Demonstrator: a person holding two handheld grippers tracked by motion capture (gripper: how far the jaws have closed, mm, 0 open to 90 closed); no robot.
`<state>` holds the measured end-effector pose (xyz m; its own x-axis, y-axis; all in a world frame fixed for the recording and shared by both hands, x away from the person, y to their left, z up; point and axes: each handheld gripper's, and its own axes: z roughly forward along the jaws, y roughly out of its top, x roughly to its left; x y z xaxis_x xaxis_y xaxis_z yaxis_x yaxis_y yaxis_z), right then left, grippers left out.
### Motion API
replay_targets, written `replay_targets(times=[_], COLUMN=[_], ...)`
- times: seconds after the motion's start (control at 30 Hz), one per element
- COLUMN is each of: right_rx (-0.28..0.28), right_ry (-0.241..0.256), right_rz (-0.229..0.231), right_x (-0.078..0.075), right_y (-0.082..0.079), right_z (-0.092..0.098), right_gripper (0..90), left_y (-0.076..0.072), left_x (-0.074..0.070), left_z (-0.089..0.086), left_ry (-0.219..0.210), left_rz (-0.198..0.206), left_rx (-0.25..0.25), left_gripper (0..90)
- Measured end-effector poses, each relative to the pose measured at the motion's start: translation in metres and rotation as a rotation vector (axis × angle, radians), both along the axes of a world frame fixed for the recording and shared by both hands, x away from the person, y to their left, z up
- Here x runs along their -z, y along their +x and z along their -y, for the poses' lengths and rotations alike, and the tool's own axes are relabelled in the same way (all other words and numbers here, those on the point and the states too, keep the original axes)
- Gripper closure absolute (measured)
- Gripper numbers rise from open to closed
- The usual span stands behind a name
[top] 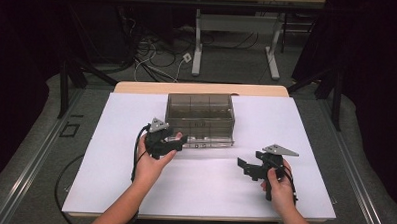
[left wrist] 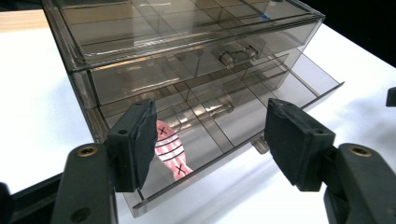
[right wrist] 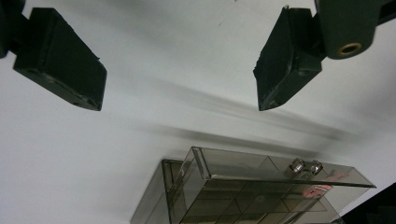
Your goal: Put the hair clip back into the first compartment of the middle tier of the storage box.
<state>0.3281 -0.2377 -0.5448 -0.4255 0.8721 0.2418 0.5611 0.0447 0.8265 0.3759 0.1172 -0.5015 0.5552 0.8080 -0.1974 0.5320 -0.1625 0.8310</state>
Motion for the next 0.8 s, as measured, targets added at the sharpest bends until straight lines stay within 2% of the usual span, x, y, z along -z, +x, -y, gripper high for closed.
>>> replay_targets(times=[0.17,0.27,0.4,0.8], right_rx=[0.005,0.004,0.002,0.003], right_ry=[0.001,0.006,0.006,-0.001], right_rz=[-0.004,-0.005,-0.002,-0.004], right_x=[0.000,0.000,0.000,0.000], right_y=[0.000,0.000,0.000,0.000], right_z=[-0.001,-0.001,-0.001,-0.001], right_gripper=[15.8,15.8,15.8,15.8], left_y=[-0.003,-0.005,-0.008,-0.015], left_x=[-0.001,-0.002,-0.002,-0.001], left_z=[0.000,0.000,0.000,-0.001], left_ry=[0.005,-0.001,0.011,-0.007], left_rz=[0.011,0.005,0.006,-0.014], left_rx=[0.015,0.015,0.022,0.033], left_gripper=[31.9,31.9,31.9,31.4])
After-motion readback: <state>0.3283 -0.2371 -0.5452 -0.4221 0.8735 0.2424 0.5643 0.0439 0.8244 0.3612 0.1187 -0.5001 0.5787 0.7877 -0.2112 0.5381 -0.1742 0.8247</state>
